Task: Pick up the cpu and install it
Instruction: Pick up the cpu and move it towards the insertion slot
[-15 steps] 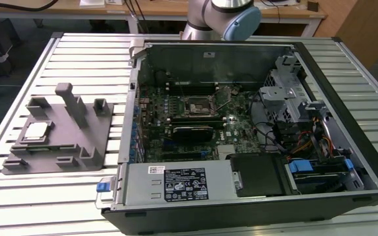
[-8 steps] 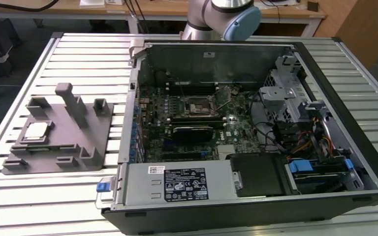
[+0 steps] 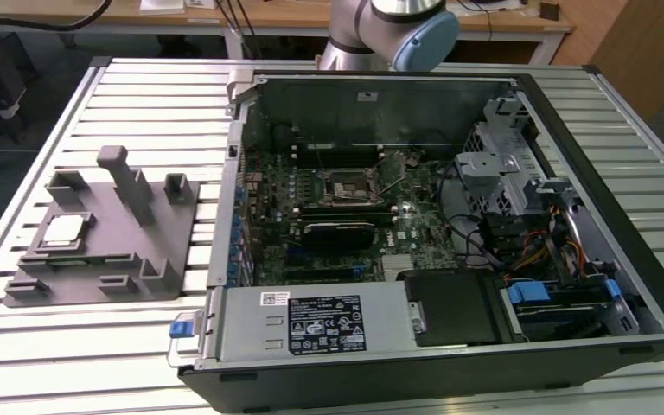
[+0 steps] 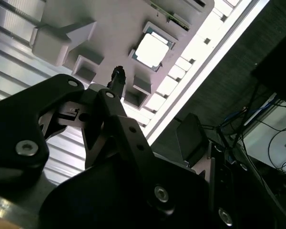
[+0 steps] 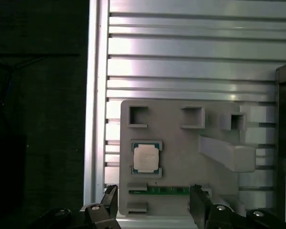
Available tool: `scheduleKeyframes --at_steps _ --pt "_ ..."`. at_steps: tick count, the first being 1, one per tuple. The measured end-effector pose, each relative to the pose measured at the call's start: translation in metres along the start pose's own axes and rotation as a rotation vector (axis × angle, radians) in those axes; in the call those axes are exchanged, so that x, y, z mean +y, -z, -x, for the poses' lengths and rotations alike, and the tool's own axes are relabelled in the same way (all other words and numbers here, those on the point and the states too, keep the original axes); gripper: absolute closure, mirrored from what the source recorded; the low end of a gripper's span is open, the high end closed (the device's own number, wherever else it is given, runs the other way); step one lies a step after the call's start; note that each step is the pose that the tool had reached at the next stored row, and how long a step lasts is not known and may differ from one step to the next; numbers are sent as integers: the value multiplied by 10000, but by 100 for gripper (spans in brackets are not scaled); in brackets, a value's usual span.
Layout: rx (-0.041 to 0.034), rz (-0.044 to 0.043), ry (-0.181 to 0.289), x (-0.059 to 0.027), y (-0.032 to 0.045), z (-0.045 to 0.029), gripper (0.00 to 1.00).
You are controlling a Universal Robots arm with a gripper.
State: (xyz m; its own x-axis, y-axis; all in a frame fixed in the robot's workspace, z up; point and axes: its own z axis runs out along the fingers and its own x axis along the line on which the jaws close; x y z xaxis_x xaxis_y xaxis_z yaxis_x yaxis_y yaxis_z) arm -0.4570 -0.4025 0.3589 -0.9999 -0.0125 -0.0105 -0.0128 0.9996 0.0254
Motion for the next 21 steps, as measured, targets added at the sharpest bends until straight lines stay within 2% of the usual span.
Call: scheduleKeyframes --at_steps 7,12,21 --pt "4 2 116 -4 -126 -1 30" --pt "2 3 116 -5 -140 -1 30" --pt "5 1 117 -41 -299 -3 30"
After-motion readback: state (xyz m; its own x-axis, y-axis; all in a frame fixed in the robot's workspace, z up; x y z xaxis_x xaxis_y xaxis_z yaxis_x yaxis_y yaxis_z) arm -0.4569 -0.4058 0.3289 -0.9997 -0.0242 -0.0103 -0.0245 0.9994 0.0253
